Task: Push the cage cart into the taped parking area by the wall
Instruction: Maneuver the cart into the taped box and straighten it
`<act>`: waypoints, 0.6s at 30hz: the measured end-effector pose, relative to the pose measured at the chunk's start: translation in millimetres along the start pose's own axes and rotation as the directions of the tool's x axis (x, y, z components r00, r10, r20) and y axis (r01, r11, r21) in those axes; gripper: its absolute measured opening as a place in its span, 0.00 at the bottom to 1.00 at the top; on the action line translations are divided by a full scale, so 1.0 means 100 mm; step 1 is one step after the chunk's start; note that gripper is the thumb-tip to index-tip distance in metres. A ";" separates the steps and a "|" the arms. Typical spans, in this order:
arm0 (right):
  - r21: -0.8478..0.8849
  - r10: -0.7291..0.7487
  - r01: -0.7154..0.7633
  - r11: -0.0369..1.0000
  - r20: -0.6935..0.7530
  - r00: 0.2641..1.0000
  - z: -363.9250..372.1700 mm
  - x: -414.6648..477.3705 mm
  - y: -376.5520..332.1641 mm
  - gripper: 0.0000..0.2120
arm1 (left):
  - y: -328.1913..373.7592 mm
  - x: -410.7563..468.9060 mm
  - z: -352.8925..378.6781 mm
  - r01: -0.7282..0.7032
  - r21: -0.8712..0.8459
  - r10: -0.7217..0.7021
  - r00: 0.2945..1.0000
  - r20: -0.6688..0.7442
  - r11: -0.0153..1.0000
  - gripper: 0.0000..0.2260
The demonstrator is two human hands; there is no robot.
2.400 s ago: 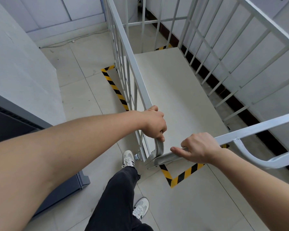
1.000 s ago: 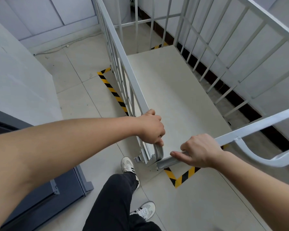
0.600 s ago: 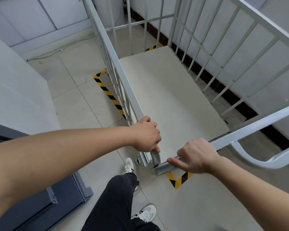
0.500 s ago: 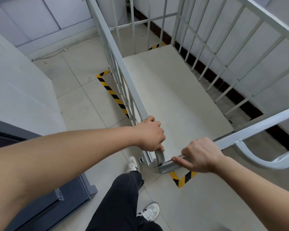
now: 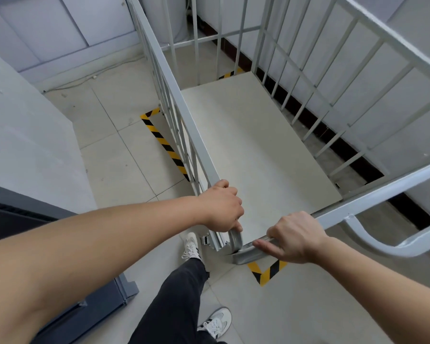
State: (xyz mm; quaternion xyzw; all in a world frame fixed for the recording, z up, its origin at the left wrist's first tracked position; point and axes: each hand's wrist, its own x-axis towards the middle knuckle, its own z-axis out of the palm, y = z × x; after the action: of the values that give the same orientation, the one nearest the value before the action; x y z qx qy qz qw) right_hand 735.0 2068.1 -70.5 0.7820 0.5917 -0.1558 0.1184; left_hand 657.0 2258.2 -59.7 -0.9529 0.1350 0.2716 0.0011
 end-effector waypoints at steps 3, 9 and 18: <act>0.024 0.003 -0.002 1.000 -0.010 1.000 0.00 -0.02 0.01 0.39 | 0.02 0.01 0.00 0.006 -0.007 -0.006 1.000 0.005 1.000 0.20; 0.033 0.023 -0.023 0.999 -0.019 1.000 0.03 -0.03 0.00 0.38 | 0.04 0.01 0.01 0.016 0.012 -0.016 1.000 -0.007 1.000 0.20; 0.032 0.002 -0.001 0.999 -0.026 1.000 0.04 0.03 0.04 0.38 | -0.05 0.05 -0.01 -0.011 0.003 0.011 1.000 0.029 1.000 0.20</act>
State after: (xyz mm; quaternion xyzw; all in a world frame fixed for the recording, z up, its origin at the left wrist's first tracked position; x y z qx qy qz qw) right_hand 738.7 2068.1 -75.5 0.7863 0.5900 -0.1548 0.0981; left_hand 663.4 2261.9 -61.7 -0.9481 0.1405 0.2853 0.0031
